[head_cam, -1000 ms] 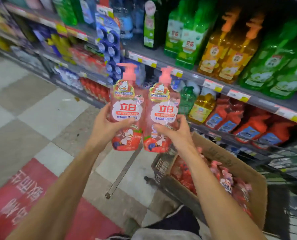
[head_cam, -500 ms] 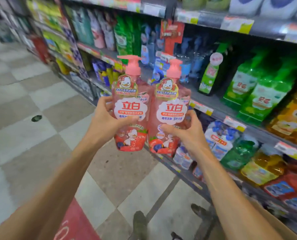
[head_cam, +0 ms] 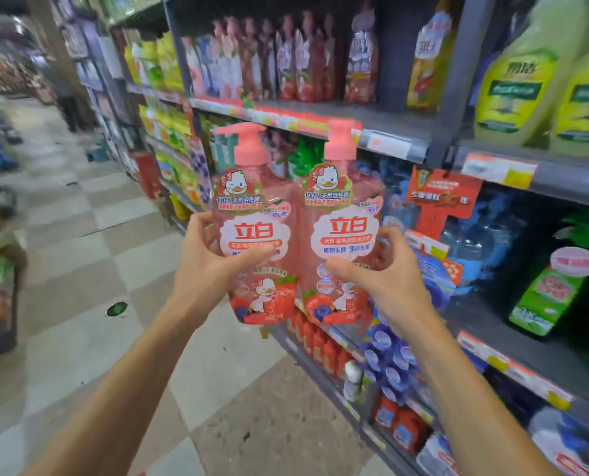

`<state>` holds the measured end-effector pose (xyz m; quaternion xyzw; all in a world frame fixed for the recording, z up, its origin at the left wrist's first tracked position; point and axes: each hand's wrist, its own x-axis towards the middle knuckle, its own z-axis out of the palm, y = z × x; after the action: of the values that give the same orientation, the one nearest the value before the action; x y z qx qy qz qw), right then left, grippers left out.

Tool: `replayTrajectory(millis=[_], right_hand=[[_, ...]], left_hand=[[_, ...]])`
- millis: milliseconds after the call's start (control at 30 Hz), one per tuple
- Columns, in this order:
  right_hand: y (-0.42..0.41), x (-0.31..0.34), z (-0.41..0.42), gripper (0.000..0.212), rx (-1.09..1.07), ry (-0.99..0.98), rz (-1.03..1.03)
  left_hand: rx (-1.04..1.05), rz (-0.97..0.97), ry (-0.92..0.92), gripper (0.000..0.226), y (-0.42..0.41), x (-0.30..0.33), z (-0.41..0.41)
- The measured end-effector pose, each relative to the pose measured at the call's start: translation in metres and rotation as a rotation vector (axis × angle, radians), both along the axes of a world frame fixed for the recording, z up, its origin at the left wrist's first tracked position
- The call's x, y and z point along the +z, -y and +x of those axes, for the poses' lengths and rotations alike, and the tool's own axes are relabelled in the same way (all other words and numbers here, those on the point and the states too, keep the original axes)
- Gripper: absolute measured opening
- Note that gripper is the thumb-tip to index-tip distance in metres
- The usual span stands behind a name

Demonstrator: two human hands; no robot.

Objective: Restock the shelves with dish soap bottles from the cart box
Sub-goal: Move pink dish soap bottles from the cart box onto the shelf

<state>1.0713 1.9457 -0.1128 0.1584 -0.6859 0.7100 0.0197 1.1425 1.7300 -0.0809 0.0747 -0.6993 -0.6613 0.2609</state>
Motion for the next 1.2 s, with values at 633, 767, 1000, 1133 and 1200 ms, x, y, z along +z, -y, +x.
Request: replayTrajectory(millis=[633, 767, 1000, 1133, 1200], right_hand=[[0.273, 0.054, -0.195, 0.058, -0.154, -0.09, 0.07], [0.314, 0.068, -0.229, 0.051, -0.201, -0.101, 0.076], [0.354, 0.099, -0.287, 0.062, -0.271, -0.144, 0.041], [0.368, 0.114, -0.326, 0.066, -0.308, -0.176, 0.007], [0.374, 0.121, -0.347, 0.066, -0.34, -0.207, -0.02]], left_hand=[[-0.134, -0.029, -0.086, 0.096, 0.288, 0.045, -0.225], [-0.18, -0.067, -0.104, 0.091, 0.329, 0.059, -0.27], [-0.308, -0.051, -0.178, 0.054, 0.364, 0.082, -0.343], [-0.369, -0.103, -0.216, 0.048, 0.378, 0.096, -0.391], [-0.387, -0.123, -0.245, 0.049, 0.383, 0.103, -0.419]])
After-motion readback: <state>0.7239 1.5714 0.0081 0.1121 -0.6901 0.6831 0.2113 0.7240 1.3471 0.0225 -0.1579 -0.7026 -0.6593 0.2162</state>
